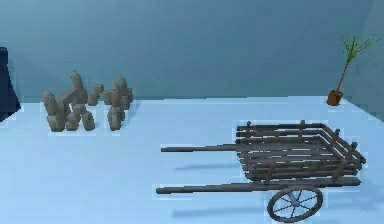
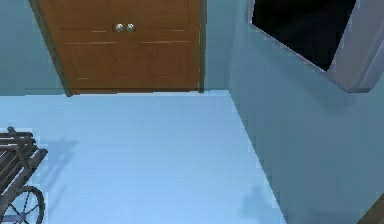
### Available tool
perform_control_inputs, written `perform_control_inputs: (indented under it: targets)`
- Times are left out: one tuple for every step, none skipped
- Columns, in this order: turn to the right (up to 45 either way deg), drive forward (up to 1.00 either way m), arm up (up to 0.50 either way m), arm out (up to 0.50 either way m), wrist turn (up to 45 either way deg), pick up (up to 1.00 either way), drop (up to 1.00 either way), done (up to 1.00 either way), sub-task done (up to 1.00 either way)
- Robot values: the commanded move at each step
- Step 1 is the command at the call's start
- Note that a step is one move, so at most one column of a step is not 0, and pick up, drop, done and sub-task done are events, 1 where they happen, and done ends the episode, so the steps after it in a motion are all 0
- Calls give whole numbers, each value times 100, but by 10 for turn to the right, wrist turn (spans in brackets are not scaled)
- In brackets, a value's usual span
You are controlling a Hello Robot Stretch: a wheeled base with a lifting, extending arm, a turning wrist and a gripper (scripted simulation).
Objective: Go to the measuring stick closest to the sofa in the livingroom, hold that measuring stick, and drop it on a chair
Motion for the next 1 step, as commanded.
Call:
perform_control_inputs:
  targets:
    - [-120,0,0,0,0,0,0,0,0]
